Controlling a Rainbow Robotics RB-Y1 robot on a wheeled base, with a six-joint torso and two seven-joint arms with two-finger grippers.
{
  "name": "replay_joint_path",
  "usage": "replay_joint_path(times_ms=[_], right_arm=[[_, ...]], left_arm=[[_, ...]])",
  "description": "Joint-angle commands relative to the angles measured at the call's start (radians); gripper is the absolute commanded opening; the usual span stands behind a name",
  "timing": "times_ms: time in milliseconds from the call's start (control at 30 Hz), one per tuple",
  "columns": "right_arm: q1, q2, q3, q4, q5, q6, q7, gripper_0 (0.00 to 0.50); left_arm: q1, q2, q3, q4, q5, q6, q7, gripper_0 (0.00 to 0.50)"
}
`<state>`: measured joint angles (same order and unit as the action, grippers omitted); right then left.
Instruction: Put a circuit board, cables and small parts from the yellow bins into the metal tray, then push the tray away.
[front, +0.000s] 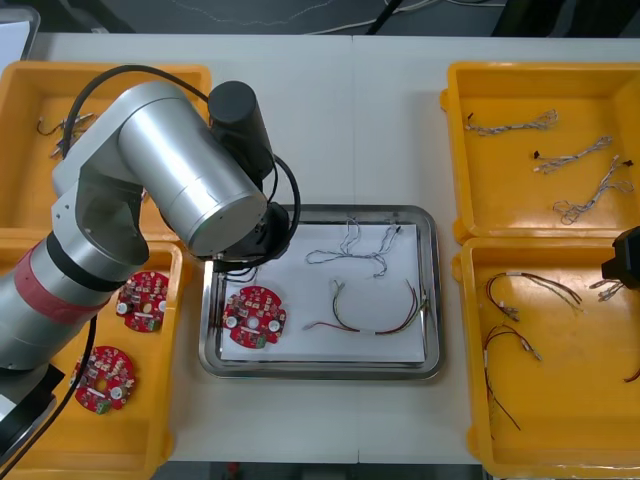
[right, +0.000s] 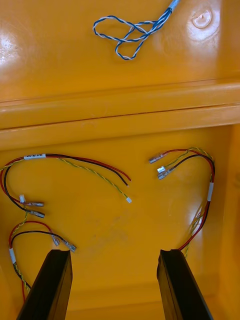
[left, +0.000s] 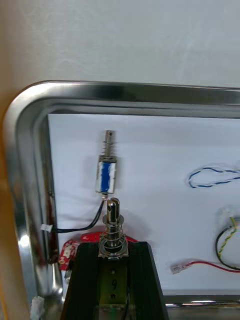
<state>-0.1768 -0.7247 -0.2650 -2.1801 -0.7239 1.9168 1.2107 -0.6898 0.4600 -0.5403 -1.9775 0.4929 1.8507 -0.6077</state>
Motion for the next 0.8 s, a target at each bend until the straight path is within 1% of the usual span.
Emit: replay_joint_path(times_ms=[33, 233, 467, 567, 700, 800], right_arm=[[0.011, -0.004, -0.029, -0.029, -0.006, 0.003, -0.02, 0.5], [0.011, -0.004, -0.029, -0.029, -0.006, 0.003, -0.02, 0.5], [0.011, -0.004, -0.029, -0.029, -0.006, 0.003, -0.02, 0.5], [0.011, -0.004, -0.029, -0.029, -0.006, 0.003, -0.02, 0.5], [0.011, -0.004, -0.029, -0.029, -0.006, 0.003, -0.02, 0.5], [0.011, -0.004, -0.029, -0.029, -0.006, 0.003, -0.02, 0.5]], left_arm=[[-0.042, -0.029, -0.049, -0.032, -0.034, -0.064, -0.032, 0.0], [-0.022, -0.027, -0.082, -0.029, -0.062, -0.156, -0.038, 0.0], [-0.005, -0.024, -0.115, -0.02, -0.085, -0.193, -0.035, 0.0], [-0.005, -0.023, -0.138, 0.009, -0.099, -0.223, -0.03, 0.0], [-0.005, -0.023, -0.156, 0.086, -0.102, -0.298, -0.027, 0.0], [-0.005, -0.023, -0.161, 0.118, -0.1, -0.315, -0.029, 0.0]])
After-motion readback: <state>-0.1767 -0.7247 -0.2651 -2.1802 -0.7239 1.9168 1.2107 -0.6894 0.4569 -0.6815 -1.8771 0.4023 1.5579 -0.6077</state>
